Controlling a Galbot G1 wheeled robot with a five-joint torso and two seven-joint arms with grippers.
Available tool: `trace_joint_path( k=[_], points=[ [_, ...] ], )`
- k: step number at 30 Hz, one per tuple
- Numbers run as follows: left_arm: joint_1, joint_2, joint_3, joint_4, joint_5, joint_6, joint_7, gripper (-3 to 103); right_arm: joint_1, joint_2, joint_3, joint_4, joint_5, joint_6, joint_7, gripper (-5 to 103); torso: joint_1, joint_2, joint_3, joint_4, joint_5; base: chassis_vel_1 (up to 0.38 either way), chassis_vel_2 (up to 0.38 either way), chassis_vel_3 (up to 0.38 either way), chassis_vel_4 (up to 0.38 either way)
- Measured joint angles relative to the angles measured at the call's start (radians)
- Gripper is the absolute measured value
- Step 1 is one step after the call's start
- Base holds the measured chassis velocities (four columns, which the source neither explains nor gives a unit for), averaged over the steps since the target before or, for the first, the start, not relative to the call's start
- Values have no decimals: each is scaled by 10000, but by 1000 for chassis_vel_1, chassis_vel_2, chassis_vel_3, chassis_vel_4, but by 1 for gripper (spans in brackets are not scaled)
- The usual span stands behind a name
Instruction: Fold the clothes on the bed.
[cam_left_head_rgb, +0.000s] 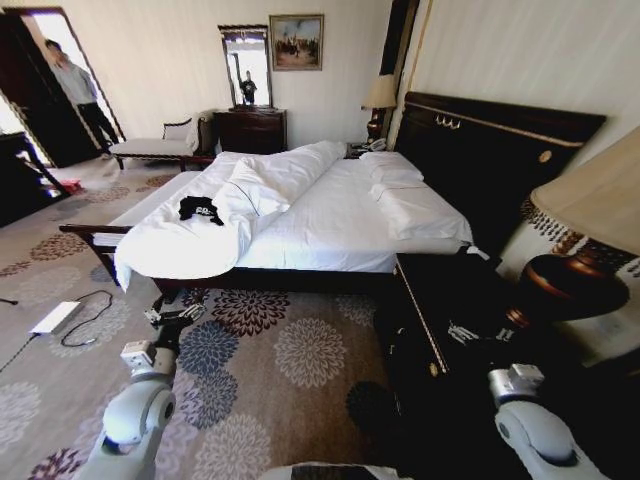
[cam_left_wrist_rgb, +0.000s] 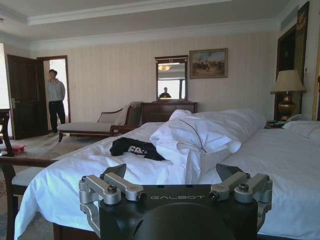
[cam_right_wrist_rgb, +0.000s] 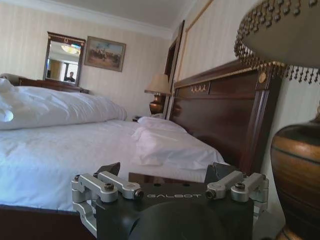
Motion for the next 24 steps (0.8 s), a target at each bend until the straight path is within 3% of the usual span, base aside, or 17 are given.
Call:
trace_joint_path(
  k=[9,15,17,19,24],
  points=[
    [-79,124,38,-293,-565,-240,761,100,-190,-49,554,906,197,1320,-1420,100,0,1,0,-2,-4,0,0,0,0],
    [-101,223,-45,-291,-525,-267,937,100,-469,-54,529,1343,475,1424,-1677,100,1,0,0,-2,-3,0,0,0,0],
    [-121,307,-45,-369,-479,-261,947,100,-642,-113,506,1845,873,1037,-1211,100,0,0,0,-3,-4,0,0,0,0],
    [-166,427,-45,-523,-453,-190,926,100,-770,-217,552,2353,1121,353,-222,100,0,1,0,-2,-6,0,0,0,0],
    [-258,650,-118,-714,-459,-80,774,100,-912,-324,850,2504,988,119,349,100,0,0,0,-2,-5,0,0,0,0]
  ],
)
